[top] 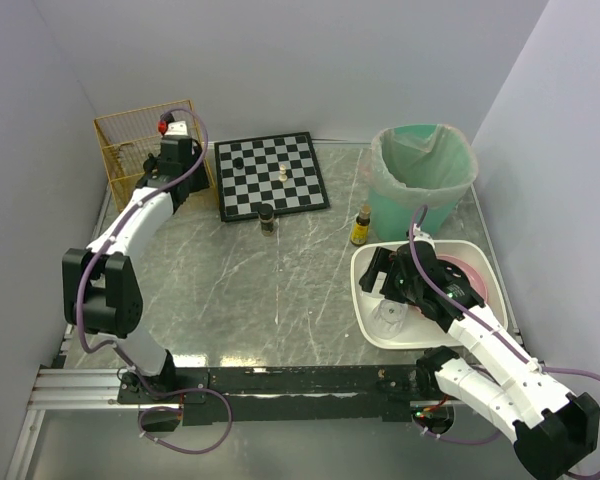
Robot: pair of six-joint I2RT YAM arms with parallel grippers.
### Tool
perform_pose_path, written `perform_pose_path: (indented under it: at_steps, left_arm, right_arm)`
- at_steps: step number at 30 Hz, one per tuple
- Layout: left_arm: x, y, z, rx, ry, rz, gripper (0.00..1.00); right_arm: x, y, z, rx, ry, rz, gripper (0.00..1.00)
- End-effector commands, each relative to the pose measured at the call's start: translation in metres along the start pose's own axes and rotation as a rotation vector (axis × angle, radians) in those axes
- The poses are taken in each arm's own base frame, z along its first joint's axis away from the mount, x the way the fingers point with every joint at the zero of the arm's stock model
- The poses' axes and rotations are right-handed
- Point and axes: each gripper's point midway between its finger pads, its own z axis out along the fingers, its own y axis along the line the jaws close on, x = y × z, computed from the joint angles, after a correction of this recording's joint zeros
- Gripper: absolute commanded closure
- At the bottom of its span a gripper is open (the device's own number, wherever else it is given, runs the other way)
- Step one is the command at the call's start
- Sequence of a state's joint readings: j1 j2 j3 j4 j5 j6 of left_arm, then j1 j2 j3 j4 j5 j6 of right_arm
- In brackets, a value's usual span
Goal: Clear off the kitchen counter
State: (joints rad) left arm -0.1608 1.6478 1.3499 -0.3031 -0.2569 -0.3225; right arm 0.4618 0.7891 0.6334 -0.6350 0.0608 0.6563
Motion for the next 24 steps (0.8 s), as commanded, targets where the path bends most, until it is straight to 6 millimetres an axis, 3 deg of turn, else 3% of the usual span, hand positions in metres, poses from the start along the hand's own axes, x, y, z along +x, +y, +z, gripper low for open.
perform_pose_path:
  at_steps: [1,9,19,24]
  left_arm:
    - [-0.010,0.000,0.007,0.006,0.033,0.020,0.99]
    - [-0.024,0.002,0.031,-0.021,0.043,0.045,0.69]
    - [-0.035,0.014,0.051,-0.067,-0.010,0.062,0.58]
    - [-0.043,0.020,0.058,-0.074,-0.037,0.048,0.40]
  right_arm:
    - [-0.006,0.003,0.001,-0.015,-0.026,0.009,0.01]
    - [-0.006,0.001,-0.001,-0.009,-0.033,0.015,0.00]
    - [-0.007,0.002,-0.001,-0.009,-0.033,0.017,0.01]
    - [-0.005,0.002,0.000,-0.012,-0.028,0.021,0.01]
